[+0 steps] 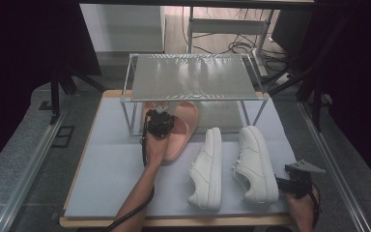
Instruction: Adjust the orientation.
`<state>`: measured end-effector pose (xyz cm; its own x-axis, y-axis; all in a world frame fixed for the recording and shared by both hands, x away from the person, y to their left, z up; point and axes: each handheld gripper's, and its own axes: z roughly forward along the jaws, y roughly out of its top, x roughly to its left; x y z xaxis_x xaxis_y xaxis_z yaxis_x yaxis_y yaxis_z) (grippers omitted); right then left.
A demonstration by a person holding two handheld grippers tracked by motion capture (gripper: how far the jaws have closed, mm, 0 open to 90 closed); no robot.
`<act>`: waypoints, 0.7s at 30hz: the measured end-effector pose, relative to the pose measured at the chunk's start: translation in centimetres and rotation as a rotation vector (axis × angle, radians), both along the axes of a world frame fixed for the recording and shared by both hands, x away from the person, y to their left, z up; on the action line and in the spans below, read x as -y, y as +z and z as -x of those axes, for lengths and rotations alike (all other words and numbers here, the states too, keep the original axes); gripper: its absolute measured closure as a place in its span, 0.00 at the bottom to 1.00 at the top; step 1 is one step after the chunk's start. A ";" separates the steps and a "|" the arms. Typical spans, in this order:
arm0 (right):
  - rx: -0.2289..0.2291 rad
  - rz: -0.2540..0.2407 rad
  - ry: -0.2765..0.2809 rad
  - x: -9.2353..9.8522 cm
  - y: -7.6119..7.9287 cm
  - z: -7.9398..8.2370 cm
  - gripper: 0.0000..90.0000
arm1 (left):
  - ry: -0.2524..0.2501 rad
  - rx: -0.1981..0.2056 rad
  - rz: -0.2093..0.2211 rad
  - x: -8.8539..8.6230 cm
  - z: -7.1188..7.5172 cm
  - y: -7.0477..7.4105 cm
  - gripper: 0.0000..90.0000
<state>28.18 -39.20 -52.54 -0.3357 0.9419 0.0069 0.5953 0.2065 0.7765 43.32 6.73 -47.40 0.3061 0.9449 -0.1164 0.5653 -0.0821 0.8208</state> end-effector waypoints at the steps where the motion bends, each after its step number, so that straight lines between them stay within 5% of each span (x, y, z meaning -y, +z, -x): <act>1: 0.000 0.000 0.000 0.0 0.0 0.0 0.23 | 0.004 0.000 -0.003 0.0 -0.1 -0.2 0.87; 6: 0.000 0.000 0.000 0.0 0.0 0.0 0.23 | -0.002 -0.018 0.007 -0.5 -0.3 -1.0 0.83; 14: 0.000 0.001 0.000 0.0 0.0 0.0 0.23 | -0.061 0.003 -0.052 -2.1 1.5 -0.6 0.74; 21: 0.000 0.002 0.000 0.0 0.0 0.0 0.23 | -0.125 0.006 -0.005 -4.1 3.9 -0.2 0.74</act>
<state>28.18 -39.19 -52.55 -0.3359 0.9419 0.0050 0.5950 0.2081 0.7763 39.44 10.84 -47.55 0.4223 0.8998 -0.1098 0.5457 -0.1556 0.8234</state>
